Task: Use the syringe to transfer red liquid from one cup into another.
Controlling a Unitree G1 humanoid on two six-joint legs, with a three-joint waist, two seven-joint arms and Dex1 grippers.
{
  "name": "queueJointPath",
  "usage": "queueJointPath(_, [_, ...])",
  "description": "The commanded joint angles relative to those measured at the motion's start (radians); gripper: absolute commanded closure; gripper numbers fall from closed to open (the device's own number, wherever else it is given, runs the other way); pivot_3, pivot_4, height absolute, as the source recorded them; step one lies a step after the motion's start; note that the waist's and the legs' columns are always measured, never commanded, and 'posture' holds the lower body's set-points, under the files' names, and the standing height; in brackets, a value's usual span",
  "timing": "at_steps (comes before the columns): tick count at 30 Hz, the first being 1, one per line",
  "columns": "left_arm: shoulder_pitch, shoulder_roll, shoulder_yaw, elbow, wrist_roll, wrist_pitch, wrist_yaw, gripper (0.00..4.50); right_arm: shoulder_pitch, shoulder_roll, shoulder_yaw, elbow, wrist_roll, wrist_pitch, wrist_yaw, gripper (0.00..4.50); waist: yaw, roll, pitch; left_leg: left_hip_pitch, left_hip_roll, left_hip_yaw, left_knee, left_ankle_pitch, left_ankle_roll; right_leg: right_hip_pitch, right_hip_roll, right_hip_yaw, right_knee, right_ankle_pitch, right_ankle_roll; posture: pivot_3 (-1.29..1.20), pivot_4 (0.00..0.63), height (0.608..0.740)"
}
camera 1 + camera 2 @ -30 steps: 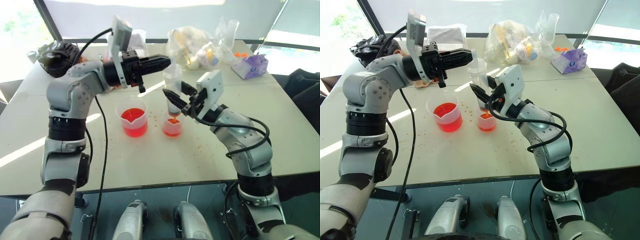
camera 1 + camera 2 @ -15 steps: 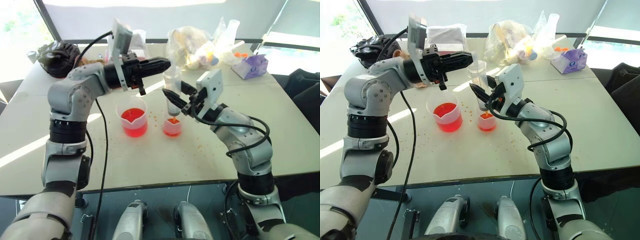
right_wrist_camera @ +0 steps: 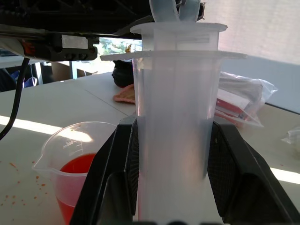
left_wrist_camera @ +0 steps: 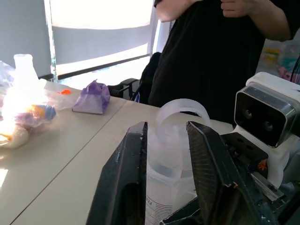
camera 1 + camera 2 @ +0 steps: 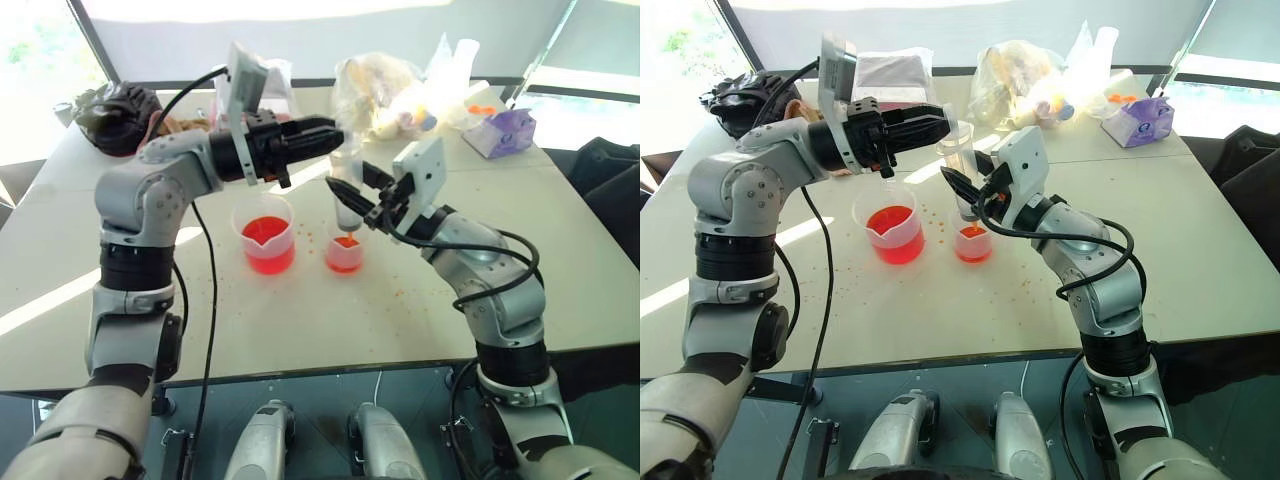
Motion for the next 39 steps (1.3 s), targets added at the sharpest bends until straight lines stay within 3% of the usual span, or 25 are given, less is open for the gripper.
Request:
queueJointPath(1, [0.006, -0.001, -0.013, -0.044, -0.015, 0.005, -0.011, 2.57, -0.054, 0.000, -0.028, -0.043, 0.019, -0.035, 0.003, 3.08, 0.000, 0.000, 0.000, 0.000, 0.000, 0.000, 0.000, 0.000, 0.000, 0.000, 0.000, 0.000, 0.000, 0.000, 0.000, 0.00, 0.150, 0.736])
queueJointPath(8, [0.001, 0.066, 0.065, -0.067, -0.029, 0.009, 0.018, 2.57, -0.054, -0.001, -0.030, -0.048, 0.022, -0.030, 0.004, 3.08, -0.002, 0.000, 0.000, 0.000, 0.000, 0.000, 0.000, 0.000, 0.000, 0.000, 0.000, 0.000, 0.000, 0.000, 0.000, 0.00, 0.150, 0.736])
queueJointPath(13, [0.051, 0.206, 0.169, -0.112, -0.063, 0.049, 0.035, 2.57, -0.074, -0.001, -0.033, -0.037, 0.021, -0.030, 0.003, 3.08, -0.009, 0.000, 0.000, 0.001, 0.001, 0.000, -0.001, 0.000, 0.000, -0.001, 0.000, 0.001, 0.000, 0.000, 0.000, 0.00, 0.150, 0.736])
queueJointPath(18, [0.158, 0.283, 0.228, -0.223, -0.132, 0.112, 0.044, 2.57, -0.142, -0.008, -0.070, -0.002, 0.053, 0.010, 0.001, 3.08, 0.000, 0.000, 0.000, 0.000, 0.001, 0.000, 0.000, 0.000, 0.000, 0.000, -0.001, 0.000, 0.000, 0.000, 0.000, 0.00, 0.150, 0.736])
queueJointPath(29, [0.440, 0.258, 0.259, -0.483, -0.253, 0.136, 0.150, 2.57, -0.532, -0.145, -0.230, 0.306, 0.115, 0.500, -0.157, 3.08, 0.002, 0.000, 0.000, 0.000, 0.000, 0.000, -0.001, 0.000, 0.000, 0.000, -0.004, 0.000, 0.000, 0.000, -0.001, 0.00, 0.150, 0.736])
queueJointPath(35, [0.535, 0.249, 0.262, -0.552, -0.284, 0.126, 0.198, 2.57, -0.587, -0.296, -0.115, 0.417, 0.086, 0.697, -0.090, 3.08, 0.001, 0.000, 0.000, 0.000, 0.000, 0.001, -0.002, -0.001, 0.001, 0.000, -0.004, 0.000, -0.002, 0.000, -0.001, 0.00, 0.150, 0.736])
queueJointPath(39, [0.568, 0.269, 0.263, -0.574, -0.293, 0.123, 0.202, 2.57, -0.591, -0.385, 0.062, 0.466, 0.069, 0.847, -0.019, 3.08, -0.001, 0.000, 0.000, 0.000, 0.000, 0.002, -0.001, -0.001, 0.001, 0.000, -0.004, 0.000, -0.002, 0.000, -0.001, 0.00, 0.150, 0.736])
